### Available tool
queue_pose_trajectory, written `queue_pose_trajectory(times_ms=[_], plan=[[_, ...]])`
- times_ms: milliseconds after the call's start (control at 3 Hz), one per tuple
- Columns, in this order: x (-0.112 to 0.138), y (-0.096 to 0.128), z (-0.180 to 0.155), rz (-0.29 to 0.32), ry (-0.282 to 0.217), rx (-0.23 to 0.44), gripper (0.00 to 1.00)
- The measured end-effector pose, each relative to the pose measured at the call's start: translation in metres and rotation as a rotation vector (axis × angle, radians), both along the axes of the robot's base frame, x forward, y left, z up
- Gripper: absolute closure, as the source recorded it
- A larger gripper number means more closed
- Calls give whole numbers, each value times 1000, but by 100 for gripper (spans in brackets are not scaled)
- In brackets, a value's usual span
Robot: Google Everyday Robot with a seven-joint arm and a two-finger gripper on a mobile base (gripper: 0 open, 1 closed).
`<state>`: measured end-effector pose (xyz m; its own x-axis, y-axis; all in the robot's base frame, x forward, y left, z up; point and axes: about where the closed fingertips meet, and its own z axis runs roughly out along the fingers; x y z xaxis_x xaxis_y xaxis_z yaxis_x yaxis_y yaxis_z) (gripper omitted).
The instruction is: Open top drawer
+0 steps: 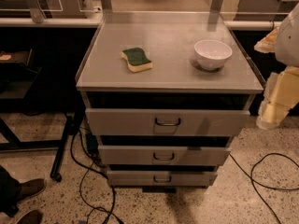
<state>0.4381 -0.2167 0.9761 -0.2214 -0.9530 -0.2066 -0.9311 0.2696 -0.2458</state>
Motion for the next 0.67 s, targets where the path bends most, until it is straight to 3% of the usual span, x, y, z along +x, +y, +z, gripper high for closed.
queue_pose_trajectory(times_ms=[333, 667], plan=[[-3, -2, -7, 1, -3, -8, 0], [-9, -11, -39, 5, 46, -8, 0]])
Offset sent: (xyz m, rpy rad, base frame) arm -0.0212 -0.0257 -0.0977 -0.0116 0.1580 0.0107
